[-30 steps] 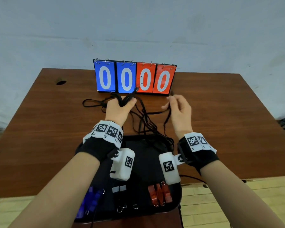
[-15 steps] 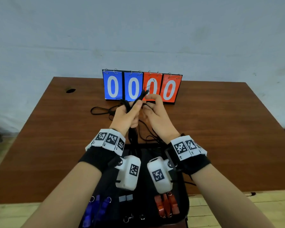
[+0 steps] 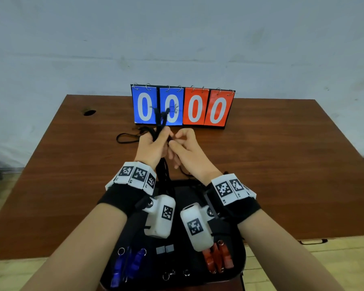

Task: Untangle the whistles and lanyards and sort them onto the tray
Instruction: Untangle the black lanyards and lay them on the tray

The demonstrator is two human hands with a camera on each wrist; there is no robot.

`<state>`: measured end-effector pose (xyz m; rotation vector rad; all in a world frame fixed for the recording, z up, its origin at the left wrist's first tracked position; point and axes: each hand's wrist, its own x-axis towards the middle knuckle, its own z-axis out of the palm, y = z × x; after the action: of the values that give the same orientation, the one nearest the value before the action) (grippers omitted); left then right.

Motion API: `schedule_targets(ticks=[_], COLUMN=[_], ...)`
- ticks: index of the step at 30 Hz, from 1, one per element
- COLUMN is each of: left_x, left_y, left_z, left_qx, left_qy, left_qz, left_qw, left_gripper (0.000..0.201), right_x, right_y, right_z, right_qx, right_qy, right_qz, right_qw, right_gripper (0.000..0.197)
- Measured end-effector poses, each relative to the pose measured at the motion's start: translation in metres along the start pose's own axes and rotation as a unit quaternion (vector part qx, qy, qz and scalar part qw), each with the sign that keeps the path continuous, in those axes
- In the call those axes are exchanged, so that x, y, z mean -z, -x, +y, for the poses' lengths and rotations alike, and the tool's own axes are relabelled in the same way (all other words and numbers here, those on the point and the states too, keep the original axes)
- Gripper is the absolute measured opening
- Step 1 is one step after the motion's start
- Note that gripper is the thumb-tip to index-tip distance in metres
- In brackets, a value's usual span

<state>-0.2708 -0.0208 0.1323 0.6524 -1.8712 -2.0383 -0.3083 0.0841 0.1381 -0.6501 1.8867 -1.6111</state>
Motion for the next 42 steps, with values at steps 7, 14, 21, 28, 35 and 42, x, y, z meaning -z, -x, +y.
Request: schedule_targets(ticks=[7,14,21,28,35,42], left_x=[0.019,0.044,0.031,0.005,0.018,0.023], left_y=[-0.01,-0.014,-0.001,0.016,0.015,0.002], left_z=[0.015,0.011,0.005,-0.006,-0.012,-0.005], left_qx=[0.061,0.056,0.068,0.056,0.069,0.115], left_qy=[0.202,0.037,-0.108,-0.25,-0.249,-0.088], left_qz=[0.073,0.125,-0.036,-0.174,-0.187,-0.101], left_qw=[0.975,0.99,0.991,0.951,0.948,0.984], left_gripper=[0.034,0.035,0.015,0.02,0.016,0.03], right_x=[0.02,0.077,0.068,0.026,0.024,0.035], right_y=[0.016,0.016,0.01,0.001,0.001,0.009], right_z=[0.034,0.054,0.039,0.011,0.01,0.032], right_qx=[-0.046,-0.117,-0.169,-0.188,-0.187,-0.259], right_qy=[0.122,0.21,0.002,-0.154,-0.144,-0.022], right_qz=[-0.018,0.153,0.119,0.017,-0.037,-0.113], right_qw=[0.991,0.959,0.978,0.97,0.971,0.959], right_gripper=[0.027,0.037,0.026,0.029,0.027,0.031])
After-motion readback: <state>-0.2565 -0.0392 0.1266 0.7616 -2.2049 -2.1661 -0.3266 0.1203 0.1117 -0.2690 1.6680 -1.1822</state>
